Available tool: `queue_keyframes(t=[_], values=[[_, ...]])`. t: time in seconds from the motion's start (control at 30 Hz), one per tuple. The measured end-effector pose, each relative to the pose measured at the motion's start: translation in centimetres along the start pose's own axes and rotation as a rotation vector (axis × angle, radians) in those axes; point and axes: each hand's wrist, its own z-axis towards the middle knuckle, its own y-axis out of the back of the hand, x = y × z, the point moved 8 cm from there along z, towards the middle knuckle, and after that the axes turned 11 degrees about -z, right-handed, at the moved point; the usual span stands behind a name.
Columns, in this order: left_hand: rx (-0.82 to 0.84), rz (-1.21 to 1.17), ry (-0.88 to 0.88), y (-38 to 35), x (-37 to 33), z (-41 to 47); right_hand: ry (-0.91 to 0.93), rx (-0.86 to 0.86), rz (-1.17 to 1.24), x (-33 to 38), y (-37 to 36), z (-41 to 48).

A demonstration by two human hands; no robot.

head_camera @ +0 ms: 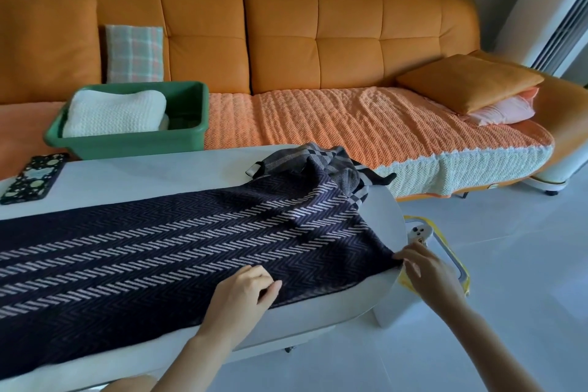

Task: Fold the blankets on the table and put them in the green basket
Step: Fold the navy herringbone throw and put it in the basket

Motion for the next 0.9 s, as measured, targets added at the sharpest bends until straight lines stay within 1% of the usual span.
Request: queue_keyframes(t=[0.07,0.1,0.17,0.23,0.3,0.33,0.43,0.53,0.7,0.77,0.9], values=[[-0.044,-0.107,0.049,0.3,0.9,1.0,-0.121,0.028,0.134,-0.7,0.3,0.5],[-0.089,-0.105,0.051,0.5,1.3,1.6,-0.171,0.015,0.206,-0.8,0.7,1.1],[-0.123,-0.006,0.093,-0.1,2.4,2.6,-0.232,0.006,0.331,-0.1,1.3,2.8],[-0.05,0.15,0.16,-1.7,4.1,3.2,-0.259,0.07,0.408,1.5,1.1,5.1],[0.055,0.259,0.198,-3.4,5.3,3.0,-0.245,0.15,0.434,3.8,0.4,7.9],[0.071,0.275,0.213,-4.0,5.8,2.7,-0.223,0.18,0.446,5.2,0.1,9.4],[0.087,0.261,0.238,-4.3,5.8,2.3,-0.219,0.246,0.521,8.2,-1.3,14.5],[0.072,0.273,0.215,-4.2,5.6,2.3,-0.237,0.332,0.49,10.3,-2.9,18.3],[0.048,0.274,0.21,-4.4,5.8,2.4,-0.245,0.45,0.495,11.8,-4.8,20.9],[0.055,0.28,0.207,-4.4,5.8,2.5,-0.272,0.435,0.513,11.3,-5.0,21.4],[0.055,0.285,0.203,-4.4,5.7,2.5,-0.39,0.252,0.513,9.1,-3.9,22.1]])
